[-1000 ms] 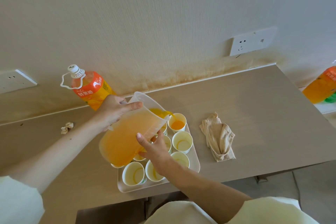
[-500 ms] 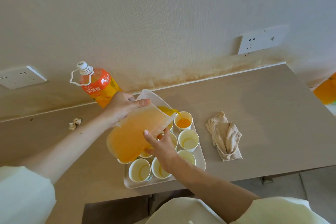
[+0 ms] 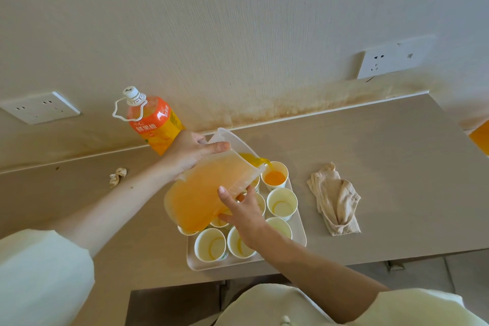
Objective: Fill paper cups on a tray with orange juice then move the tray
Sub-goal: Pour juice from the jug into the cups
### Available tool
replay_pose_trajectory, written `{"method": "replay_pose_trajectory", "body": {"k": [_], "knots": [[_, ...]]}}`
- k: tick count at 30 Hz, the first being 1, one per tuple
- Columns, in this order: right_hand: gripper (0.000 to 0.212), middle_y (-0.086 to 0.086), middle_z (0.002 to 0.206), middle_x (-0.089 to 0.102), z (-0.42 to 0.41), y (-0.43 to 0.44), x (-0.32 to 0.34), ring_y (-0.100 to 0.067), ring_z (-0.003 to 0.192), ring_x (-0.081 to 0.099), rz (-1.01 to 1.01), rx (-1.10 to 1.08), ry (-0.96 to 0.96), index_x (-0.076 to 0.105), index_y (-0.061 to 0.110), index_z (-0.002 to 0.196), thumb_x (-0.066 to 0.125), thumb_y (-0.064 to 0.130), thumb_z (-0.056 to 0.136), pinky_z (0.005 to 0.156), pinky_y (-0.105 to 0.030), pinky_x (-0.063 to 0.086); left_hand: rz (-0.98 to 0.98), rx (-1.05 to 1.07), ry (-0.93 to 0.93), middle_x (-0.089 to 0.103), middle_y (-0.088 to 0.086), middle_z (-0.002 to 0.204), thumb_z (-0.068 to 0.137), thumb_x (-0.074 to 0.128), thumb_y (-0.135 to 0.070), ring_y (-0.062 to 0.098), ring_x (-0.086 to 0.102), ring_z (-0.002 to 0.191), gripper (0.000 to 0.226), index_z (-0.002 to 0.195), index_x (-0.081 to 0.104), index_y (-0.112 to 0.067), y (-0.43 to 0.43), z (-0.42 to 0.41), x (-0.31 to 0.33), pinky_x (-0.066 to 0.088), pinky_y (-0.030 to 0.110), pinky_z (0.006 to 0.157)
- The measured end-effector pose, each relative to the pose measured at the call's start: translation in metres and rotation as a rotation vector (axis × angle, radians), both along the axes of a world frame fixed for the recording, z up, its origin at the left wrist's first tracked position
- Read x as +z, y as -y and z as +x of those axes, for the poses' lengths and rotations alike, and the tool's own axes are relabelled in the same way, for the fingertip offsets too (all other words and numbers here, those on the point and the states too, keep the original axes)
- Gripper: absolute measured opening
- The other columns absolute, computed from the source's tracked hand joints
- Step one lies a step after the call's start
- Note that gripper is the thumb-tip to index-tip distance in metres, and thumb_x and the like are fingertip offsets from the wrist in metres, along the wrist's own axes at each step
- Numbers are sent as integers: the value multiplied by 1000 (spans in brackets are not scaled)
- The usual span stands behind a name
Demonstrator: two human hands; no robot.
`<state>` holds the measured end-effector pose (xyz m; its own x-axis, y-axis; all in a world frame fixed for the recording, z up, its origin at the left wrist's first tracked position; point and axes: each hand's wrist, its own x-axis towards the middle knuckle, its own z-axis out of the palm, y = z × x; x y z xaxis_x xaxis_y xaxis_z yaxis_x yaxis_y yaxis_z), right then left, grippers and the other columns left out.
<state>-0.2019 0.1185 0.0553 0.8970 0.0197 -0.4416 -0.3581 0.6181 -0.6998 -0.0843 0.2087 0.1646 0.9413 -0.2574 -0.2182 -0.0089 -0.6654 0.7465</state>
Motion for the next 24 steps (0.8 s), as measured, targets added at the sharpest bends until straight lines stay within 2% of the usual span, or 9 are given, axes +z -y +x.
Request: {"method": "replay_pose_trajectory", "body": {"k": [14, 18, 24], "knots": [[70, -5, 130, 52, 0, -1, 2, -17, 109, 57, 10, -8, -7, 30, 23, 138, 72, 24, 83, 77, -32, 56, 1, -6, -8, 27, -7, 39, 63, 78, -49, 5, 23, 31, 57, 54, 33, -16, 0, 2, 1, 22, 26, 45], [71, -6, 133, 51, 0, -1, 1, -20, 113, 56, 3, -10, -15, 30, 23, 138, 73, 26, 81, 83, -37, 55, 2, -11, -14, 26, -5, 41, 56, 76, -55, 7, 22, 33, 58, 55, 33, -17, 1, 1, 2, 21, 28, 47], [73, -5, 133, 50, 0, -2, -1, -21, 115, 54, 6, -4, -12, 29, 23, 139, 74, 26, 81, 91, -43, 53, -7, -19, -15, 27, -2, 44, 56, 75, -54, 7, 22, 33, 57, 56, 34, -15, -1, -2, 2, 22, 27, 45]]}}
